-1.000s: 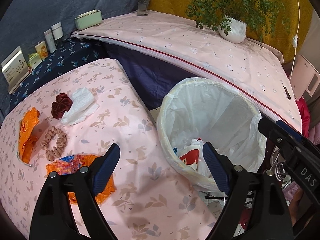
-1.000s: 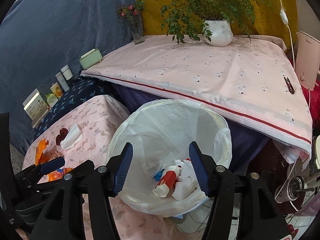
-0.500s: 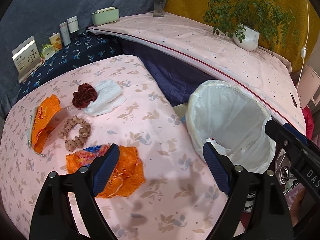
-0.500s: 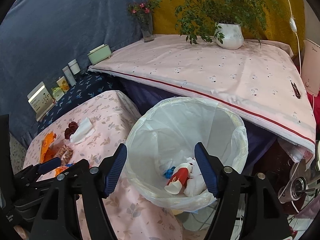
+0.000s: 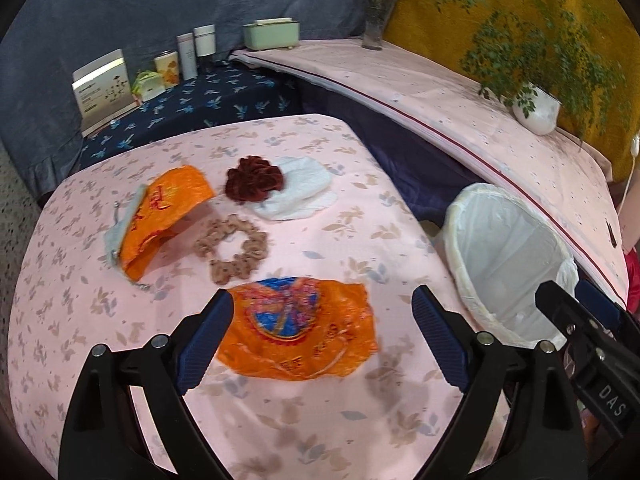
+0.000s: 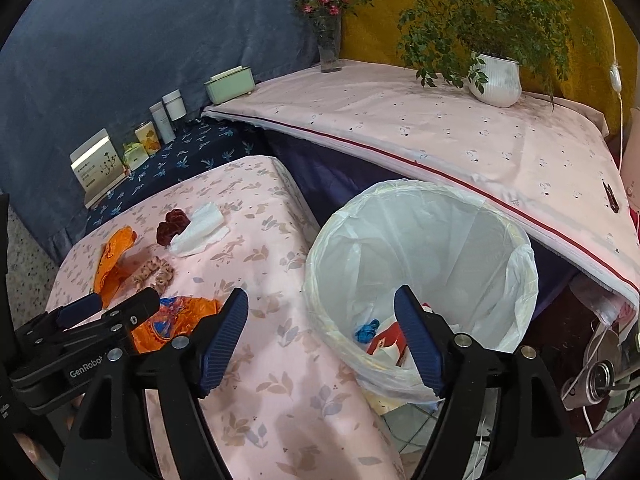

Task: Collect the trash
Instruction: 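Withdraw both tools from the bin back over the table, then grasp the blue-printed orange bag with the right tool while the left tool grasps the beige bead bracelet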

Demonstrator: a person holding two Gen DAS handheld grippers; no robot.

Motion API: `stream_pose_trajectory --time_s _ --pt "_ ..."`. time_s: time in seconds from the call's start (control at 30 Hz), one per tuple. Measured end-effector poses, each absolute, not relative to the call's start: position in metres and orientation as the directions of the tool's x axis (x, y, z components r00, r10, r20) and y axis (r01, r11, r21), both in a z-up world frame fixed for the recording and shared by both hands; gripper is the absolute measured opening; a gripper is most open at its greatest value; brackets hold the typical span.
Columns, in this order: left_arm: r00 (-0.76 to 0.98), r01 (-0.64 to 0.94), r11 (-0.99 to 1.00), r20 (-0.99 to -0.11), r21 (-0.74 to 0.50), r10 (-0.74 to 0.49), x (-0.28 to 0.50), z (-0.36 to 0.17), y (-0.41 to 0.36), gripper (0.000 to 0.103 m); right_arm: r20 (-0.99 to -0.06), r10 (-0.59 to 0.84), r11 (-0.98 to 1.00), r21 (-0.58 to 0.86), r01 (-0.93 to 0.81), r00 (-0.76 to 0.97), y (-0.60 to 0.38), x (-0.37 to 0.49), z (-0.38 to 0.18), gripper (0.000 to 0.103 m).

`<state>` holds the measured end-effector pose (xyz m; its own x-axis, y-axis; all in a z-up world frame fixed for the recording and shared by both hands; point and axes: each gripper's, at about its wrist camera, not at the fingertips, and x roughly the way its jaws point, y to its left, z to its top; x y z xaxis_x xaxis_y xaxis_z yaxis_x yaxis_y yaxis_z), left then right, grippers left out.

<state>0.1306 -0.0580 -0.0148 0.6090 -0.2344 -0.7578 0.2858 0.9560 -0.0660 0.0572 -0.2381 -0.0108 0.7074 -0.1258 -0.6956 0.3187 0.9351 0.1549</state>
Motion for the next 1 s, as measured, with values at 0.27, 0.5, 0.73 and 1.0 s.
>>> stream_pose_trajectory --time_s 0.27,0.5,0.73,1.0 --pt "0.635 0.201 0.979 -0.756 -0.04 -0.161 0.131 -0.02 -0.011 0.086 -0.704 -0.114 0.95 0.129 0.284 0.701 -0.198 0.063 -0.014 0.082" --pt "0.618 0.121 0.991 -0.777 -0.059 -0.122 0.135 -0.035 0.031 0.086 -0.731 -0.076 0.956 0.141 0.258 0.679 -0.165 0.073 -0.03 0.082" --pt "0.616 0.072 0.995 -0.782 -0.065 -0.096 0.139 -0.046 0.061 0.086 -0.756 -0.045 0.965 0.135 0.223 0.653 -0.135 0.089 -0.047 0.082" --pt "0.613 0.072 0.995 -0.784 -0.062 -0.093 0.15 -0.057 0.073 0.086 -0.787 -0.033 0.97 0.124 0.209 0.616 -0.118 0.114 -0.073 0.082"
